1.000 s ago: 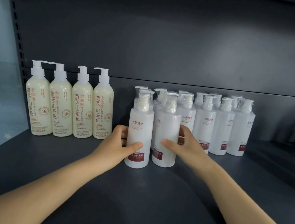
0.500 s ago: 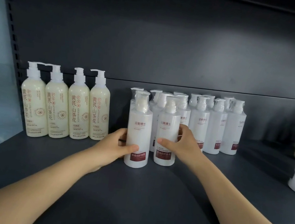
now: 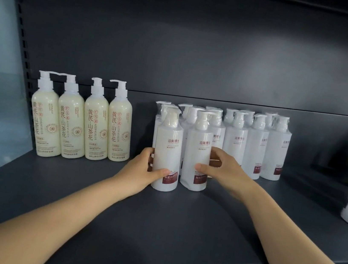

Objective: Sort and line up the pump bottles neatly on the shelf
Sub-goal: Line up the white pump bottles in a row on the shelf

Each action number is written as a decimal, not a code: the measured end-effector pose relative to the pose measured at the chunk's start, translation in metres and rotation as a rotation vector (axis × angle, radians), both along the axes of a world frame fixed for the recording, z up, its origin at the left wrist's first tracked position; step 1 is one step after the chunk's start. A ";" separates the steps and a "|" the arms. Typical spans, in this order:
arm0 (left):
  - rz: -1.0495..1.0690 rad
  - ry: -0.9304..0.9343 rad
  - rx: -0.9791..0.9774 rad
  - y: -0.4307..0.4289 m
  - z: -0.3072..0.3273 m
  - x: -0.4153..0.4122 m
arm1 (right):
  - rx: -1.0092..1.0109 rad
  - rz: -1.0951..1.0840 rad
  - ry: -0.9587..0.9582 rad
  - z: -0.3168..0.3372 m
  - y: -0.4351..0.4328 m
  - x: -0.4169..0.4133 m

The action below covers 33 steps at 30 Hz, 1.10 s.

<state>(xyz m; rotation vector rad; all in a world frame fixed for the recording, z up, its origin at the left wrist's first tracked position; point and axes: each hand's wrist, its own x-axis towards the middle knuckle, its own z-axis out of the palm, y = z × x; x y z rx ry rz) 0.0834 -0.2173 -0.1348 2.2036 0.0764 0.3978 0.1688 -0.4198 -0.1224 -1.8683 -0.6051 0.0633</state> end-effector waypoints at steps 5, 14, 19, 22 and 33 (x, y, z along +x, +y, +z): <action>0.087 -0.041 0.031 -0.012 0.001 0.001 | -0.011 -0.059 -0.078 -0.002 0.007 -0.001; 0.102 0.002 0.121 -0.013 0.002 -0.002 | 0.015 0.046 -0.047 -0.004 0.004 0.002; 0.115 0.009 0.088 -0.010 -0.001 -0.004 | 0.050 0.063 -0.027 -0.007 0.006 0.004; 0.107 -0.002 0.091 -0.012 -0.003 -0.005 | 0.024 0.065 -0.054 -0.005 0.003 0.005; 0.075 -0.070 0.220 -0.007 -0.007 0.000 | -0.070 -0.018 -0.119 -0.001 0.006 -0.001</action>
